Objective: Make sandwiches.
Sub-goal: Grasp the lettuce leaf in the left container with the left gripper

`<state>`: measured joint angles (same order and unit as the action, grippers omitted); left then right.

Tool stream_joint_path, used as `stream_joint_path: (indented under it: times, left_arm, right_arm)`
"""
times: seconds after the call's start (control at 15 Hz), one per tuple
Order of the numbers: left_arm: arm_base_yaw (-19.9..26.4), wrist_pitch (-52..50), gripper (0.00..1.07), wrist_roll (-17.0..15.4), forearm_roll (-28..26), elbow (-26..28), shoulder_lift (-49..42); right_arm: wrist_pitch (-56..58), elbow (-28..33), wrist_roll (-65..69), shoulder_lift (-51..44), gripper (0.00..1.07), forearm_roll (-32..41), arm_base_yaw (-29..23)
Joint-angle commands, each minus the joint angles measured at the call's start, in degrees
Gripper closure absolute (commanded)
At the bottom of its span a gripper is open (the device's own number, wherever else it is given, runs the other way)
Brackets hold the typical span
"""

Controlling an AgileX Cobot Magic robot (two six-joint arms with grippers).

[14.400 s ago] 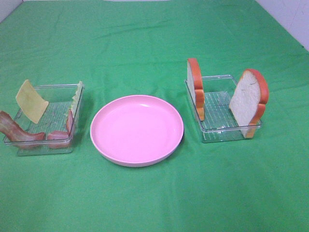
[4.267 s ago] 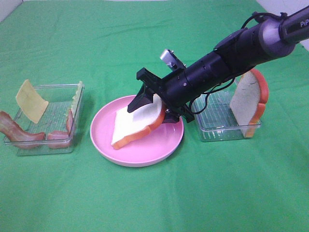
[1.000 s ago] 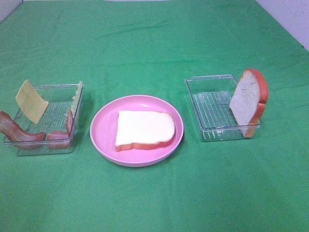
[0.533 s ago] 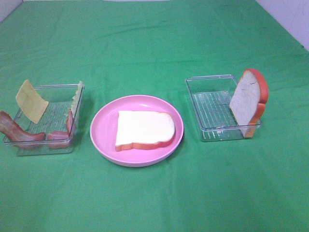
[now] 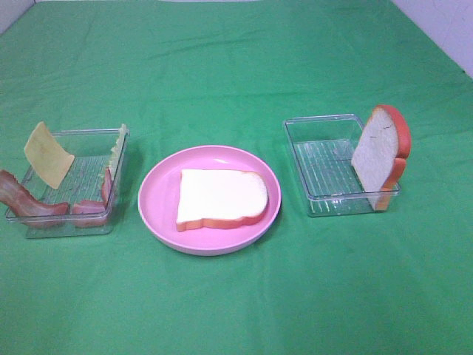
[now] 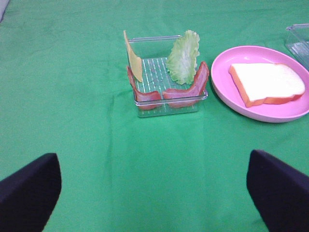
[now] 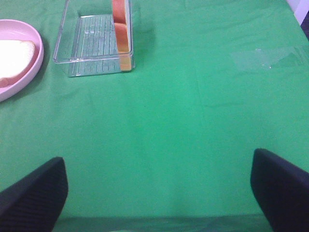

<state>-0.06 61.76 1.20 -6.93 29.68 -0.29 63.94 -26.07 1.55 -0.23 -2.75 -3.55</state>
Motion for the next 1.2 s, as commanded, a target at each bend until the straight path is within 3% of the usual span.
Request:
stream_joint_path:
  times: [0.07, 0.4, 0.47, 0.6, 0.93, 1.0, 1.07, 1.2]
  left_arm:
    - [-0.3, -0.2, 0.09, 0.1, -0.3, -0.2, -0.6]
    - [-0.3, 0.7, 0.09, -1.2, -0.3, 0.3, 3.2]
    - [-0.3, 2.6, 0.08, -2.4, 0.0, 1.6, 6.9]
    - [-0.3, 9.5, 0.04, -8.0, 2.8, 5.8, 19.9]
    - [-0.3, 12.6, 0.04, -7.0, 4.6, 20.4, 47.0]
    - [-0.3, 13.8, 0.04, -4.0, 4.2, 28.6, 58.6]
    - [-0.3, 13.8, 0.04, -2.6, 4.2, 33.2, 64.0]
    - [-0.3, 13.8, 0.04, -2.1, 3.4, 41.3, 74.6]
  right_arm:
    - [-0.9, 0.2, -0.7, -1.6, 0.09, -0.1, 0.1]
    - [-0.9, 0.2, -0.6, -1.6, 0.09, -0.1, 0.1]
    - [-0.9, 0.2, -0.6, -1.6, 0.09, -0.1, 0.1]
    - [-0.9, 0.2, -0.6, -1.6, 0.09, -0.1, 0.1]
    - [-0.9, 0.2, -0.6, -1.6, 0.09, -0.1, 0.1]
    - [-0.9, 0.2, -0.6, -1.6, 0.09, -0.1, 0.1]
    - [-0.9, 0.2, -0.6, -1.6, 0.09, -0.1, 0.1]
    - [-0.9, 0.2, -0.6, -1.6, 0.09, -0.1, 0.1]
